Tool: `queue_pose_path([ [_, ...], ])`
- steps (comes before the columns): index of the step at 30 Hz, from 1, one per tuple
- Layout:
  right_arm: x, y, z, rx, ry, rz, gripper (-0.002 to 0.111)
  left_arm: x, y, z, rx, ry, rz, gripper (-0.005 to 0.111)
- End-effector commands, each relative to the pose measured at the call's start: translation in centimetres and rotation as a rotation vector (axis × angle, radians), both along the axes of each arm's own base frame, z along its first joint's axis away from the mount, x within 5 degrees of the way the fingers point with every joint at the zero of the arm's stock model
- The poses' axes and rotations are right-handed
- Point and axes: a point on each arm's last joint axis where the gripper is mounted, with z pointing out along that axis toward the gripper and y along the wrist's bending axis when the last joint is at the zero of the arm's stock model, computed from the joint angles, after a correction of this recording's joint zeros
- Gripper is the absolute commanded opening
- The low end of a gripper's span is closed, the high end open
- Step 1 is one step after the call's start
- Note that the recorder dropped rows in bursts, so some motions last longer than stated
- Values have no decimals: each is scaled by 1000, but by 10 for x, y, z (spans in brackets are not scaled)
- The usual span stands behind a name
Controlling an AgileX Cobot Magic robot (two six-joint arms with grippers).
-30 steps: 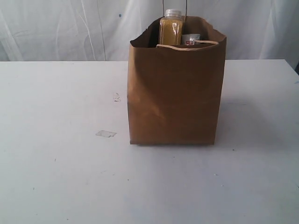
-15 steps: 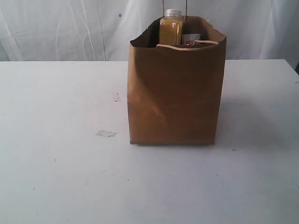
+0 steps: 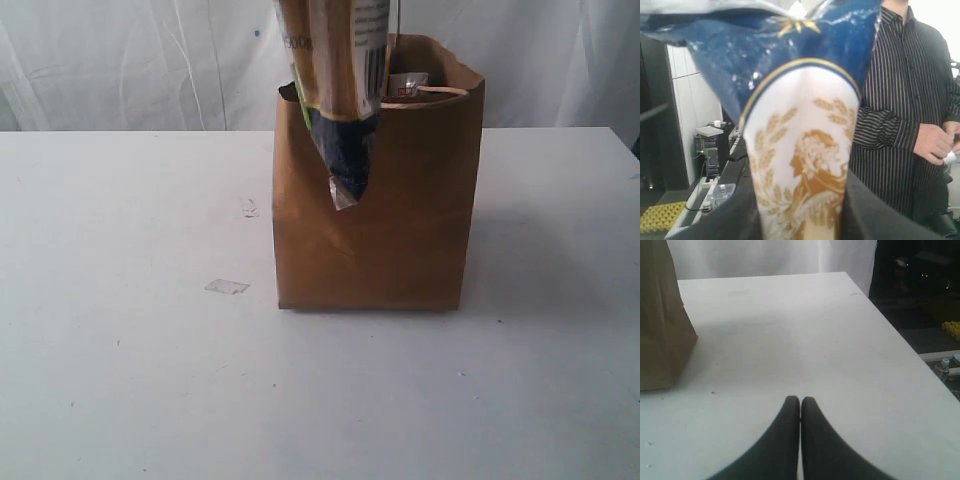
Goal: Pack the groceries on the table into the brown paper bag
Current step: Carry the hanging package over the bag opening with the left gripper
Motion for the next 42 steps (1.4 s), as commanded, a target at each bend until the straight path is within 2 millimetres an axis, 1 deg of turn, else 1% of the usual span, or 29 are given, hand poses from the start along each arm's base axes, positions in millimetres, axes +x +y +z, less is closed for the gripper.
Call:
queue_pose_path([
  [1,0,0,-1,-11,-5,2,0,-17,7,32,-123,-76,-119,0],
  [2,0,0,-1,-11,-5,2,0,-18,7,39,-133,-109,-119,0],
  [4,0,0,-1,-11,-5,2,0,-21,6,45,-24,-250,-74,0],
  [5,0,0,-1,-11,-5,2,0,-22,6,45,53,-308,-44,0],
  [7,0,0,-1,-11,-5,2,0,-21,7,41,275,-448,47,0],
  [9,0,0,-1,-11,-5,2,0,-13,8,44,385,-506,193,0],
  [11,0,0,-1,-11,-5,2,0,-4,11,45,439,-533,301,0],
  [12,0,0,-1,-11,-5,2,0,-1,11,45,440,-533,330,0],
  [14,0,0,-1,-11,-5,2,0,1,6,45,418,-555,325,0],
  [17,0,0,-1,-11,-5,2,0,4,-7,48,326,-620,318,0],
  [21,0,0,-1,-11,-5,2,0,14,-30,51,207,-659,386,0],
  [24,0,0,-1,-11,-5,2,0,26,-47,44,166,-608,419,0],
  [26,0,0,-1,-11,-5,2,0,34,-57,44,109,-552,464,0],
  [27,0,0,-1,-11,-5,2,0,45,-64,48,7,-446,569,0],
  [29,0,0,-1,-11,-5,2,0,59,-72,49,-94,-325,683,0],
  [30,0,0,-1,-11,-5,2,0,60,-77,45,-85,-349,685,0],
  [31,0,0,-1,-11,-5,2,0,63,-87,37,-58,-390,666,0],
  [32,0,0,-1,-11,-5,2,0,63,-93,32,-48,-393,651,0],
  [33,0,0,-1,-11,-5,2,0,64,-105,24,-26,-434,639,0],
  [35,0,0,-1,-11,-5,2,0,64,-121,13,11,-550,648,0],
  [36,0,0,-1,-11,-5,2,0,65,-130,6,28,-574,661,0],
  [40,0,0,-1,-11,-5,2,0,71,-141,-4,53,-564,715,0],
  [42,0,0,-1,-11,-5,2,0,77,-144,-10,60,-504,723,0],
])
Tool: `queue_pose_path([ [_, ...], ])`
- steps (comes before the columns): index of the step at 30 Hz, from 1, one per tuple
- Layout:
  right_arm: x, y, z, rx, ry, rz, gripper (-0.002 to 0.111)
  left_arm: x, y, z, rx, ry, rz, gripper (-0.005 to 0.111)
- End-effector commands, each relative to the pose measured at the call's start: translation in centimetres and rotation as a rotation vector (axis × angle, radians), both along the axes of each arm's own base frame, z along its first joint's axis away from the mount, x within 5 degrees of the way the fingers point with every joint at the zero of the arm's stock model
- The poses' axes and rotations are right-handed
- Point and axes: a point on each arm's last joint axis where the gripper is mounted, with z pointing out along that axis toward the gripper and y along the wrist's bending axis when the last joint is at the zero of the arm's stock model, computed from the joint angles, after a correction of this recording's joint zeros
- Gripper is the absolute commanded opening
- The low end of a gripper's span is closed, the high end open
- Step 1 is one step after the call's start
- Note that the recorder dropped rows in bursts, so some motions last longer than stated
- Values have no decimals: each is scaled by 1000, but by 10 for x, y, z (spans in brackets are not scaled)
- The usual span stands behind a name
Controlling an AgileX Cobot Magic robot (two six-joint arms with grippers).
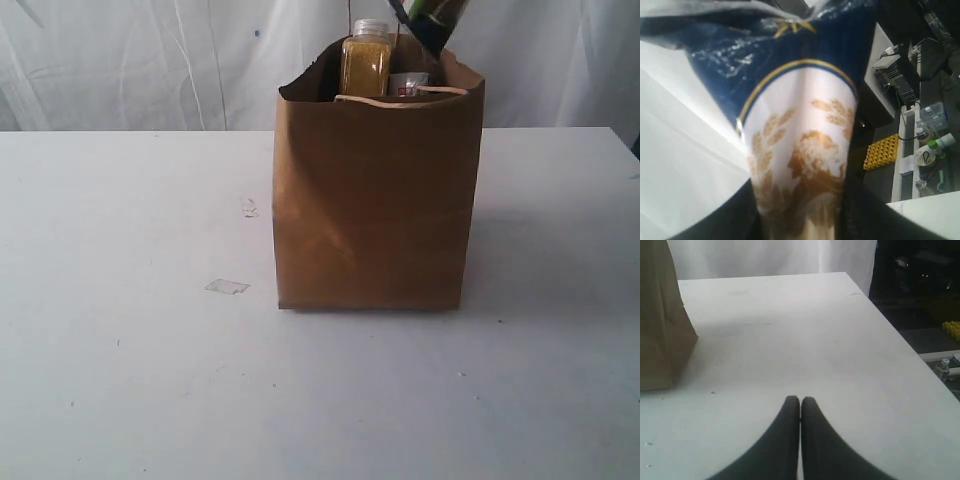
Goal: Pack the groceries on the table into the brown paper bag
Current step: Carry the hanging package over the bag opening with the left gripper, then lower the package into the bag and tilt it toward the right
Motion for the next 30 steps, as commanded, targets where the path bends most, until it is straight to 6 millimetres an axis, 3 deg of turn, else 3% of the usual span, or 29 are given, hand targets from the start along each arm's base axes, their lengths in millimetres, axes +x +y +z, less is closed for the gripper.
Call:
queue_pose_path([
  [1,0,0,-1,-11,-5,2,0,4,10,15,-123,86,102,0],
  [4,0,0,-1,-11,-5,2,0,14,17,16,-222,190,216,0],
  [9,0,0,-1,-11,-5,2,0,18,20,17,-323,316,231,0],
  [12,0,0,-1,-11,-5,2,0,18,19,10,-315,336,264,0],
  [15,0,0,-1,-11,-5,2,0,11,19,-2,-231,265,484,0],
  [20,0,0,-1,-11,-5,2,0,-12,-6,-14,-86,165,395,0],
  [23,0,0,-1,-11,-5,2,0,-5,0,-18,-149,296,438,0],
  [30,0,0,-1,-11,-5,2,0,4,14,-22,-148,328,626,0],
])
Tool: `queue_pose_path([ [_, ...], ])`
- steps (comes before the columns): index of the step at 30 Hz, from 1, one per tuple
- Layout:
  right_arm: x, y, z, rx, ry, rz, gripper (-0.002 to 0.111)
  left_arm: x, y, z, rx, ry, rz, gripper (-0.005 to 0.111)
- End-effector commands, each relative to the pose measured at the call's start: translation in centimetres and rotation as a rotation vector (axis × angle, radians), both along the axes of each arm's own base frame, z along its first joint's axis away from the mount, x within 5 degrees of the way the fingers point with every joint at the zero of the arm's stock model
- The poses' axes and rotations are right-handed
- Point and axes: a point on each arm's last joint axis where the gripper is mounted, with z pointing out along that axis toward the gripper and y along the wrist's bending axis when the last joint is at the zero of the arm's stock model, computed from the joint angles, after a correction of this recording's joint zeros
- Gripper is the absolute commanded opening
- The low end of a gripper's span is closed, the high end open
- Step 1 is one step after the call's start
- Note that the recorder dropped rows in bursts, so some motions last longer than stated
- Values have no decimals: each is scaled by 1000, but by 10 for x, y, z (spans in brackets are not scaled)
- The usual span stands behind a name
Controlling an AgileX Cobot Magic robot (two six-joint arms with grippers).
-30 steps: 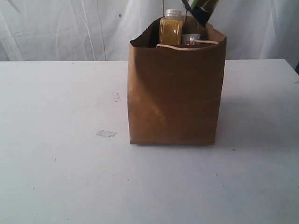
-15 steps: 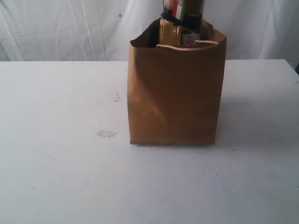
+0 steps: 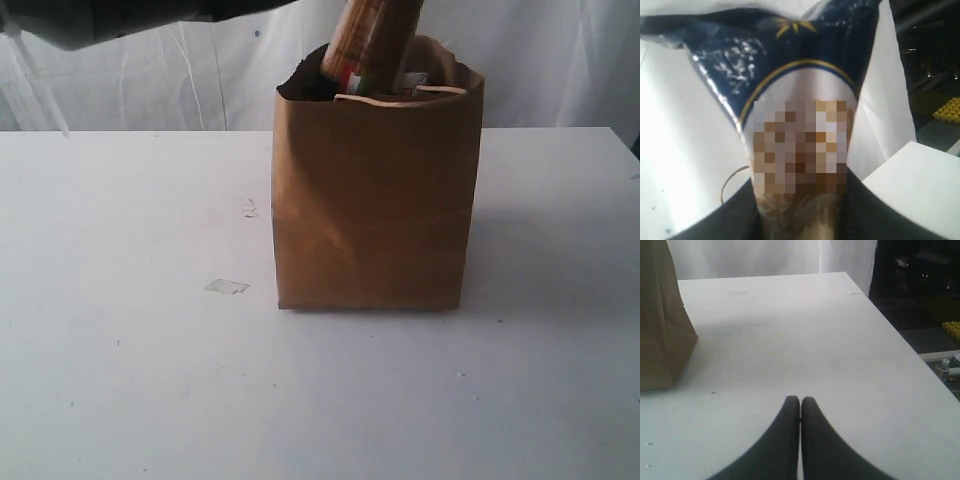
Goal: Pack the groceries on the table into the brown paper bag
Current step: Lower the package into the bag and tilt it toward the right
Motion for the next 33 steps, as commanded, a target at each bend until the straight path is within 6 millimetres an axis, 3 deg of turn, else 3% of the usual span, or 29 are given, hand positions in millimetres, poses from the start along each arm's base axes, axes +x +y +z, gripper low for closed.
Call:
queue_pose_path([
  [1,0,0,-1,-11,-5,2,0,-3,17,16,51,-35,110,0],
  [6,0,0,-1,-11,-5,2,0,-5,11,2,82,-19,71,0],
  [17,0,0,-1,-11,-5,2,0,-8,0,-50,156,83,-23,0],
  [33,0,0,-1,-11,-5,2,0,-8,1,-51,179,73,-21,0],
])
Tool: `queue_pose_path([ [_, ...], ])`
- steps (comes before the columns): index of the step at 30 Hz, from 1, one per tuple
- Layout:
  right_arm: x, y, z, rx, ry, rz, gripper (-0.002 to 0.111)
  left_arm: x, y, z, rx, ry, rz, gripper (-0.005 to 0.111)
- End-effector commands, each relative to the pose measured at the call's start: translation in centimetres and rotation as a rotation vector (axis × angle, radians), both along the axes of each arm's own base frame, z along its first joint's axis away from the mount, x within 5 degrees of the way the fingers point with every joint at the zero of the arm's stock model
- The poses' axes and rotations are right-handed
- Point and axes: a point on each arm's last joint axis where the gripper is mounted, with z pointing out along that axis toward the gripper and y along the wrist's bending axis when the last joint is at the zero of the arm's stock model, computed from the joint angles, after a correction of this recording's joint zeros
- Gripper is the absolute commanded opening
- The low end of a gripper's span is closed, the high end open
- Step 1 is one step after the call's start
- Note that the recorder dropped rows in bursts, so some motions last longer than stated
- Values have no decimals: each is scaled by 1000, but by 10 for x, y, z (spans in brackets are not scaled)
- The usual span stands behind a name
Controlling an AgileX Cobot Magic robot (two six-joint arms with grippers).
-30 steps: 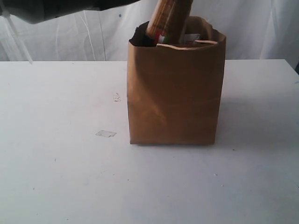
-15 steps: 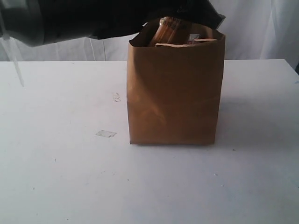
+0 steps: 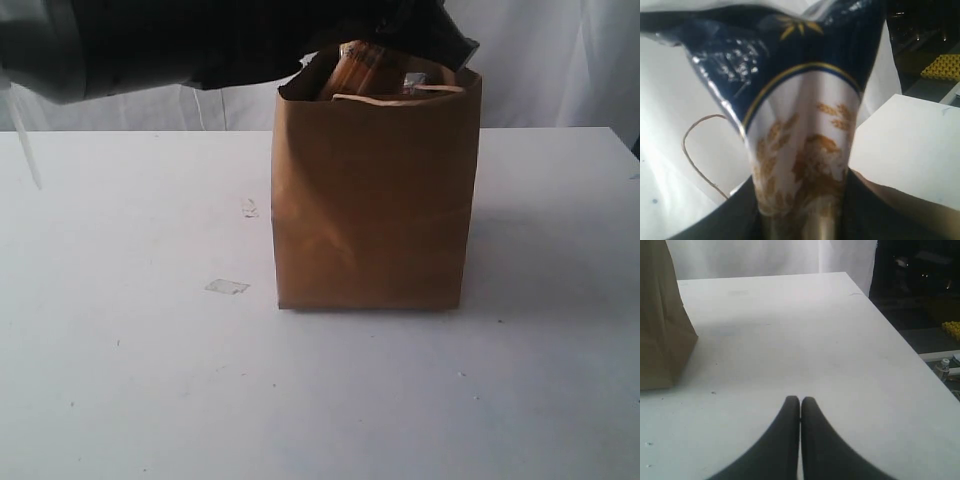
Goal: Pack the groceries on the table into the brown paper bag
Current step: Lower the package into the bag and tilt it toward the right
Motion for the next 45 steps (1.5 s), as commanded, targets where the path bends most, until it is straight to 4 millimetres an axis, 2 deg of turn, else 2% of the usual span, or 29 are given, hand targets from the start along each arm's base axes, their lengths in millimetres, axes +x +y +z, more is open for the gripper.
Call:
queue_pose_path([
  [1,0,0,-1,-11,-5,2,0,-2,1,-5,57,-6,5,0],
  [4,0,0,-1,-11,-5,2,0,-2,0,-5,55,-8,-10,2],
  [8,0,0,-1,-11,-5,2,0,1,-2,-11,65,1,-11,17],
  [14,0,0,-1,-11,-5,2,0,-1,-8,-39,111,46,-70,37],
  [17,0,0,-1,-11,-5,2,0,-2,-10,-43,114,53,-99,43],
  [30,0,0,-1,-11,-5,2,0,-3,-10,-44,115,54,-99,46],
  [34,0,0,-1,-11,-5,2,0,-2,-12,-35,94,37,-107,46],
  [41,0,0,-1,-11,-5,2,0,-2,-12,-31,82,29,-108,62],
  [45,0,0,-1,-11,-5,2,0,-2,-12,-33,64,50,-104,63],
])
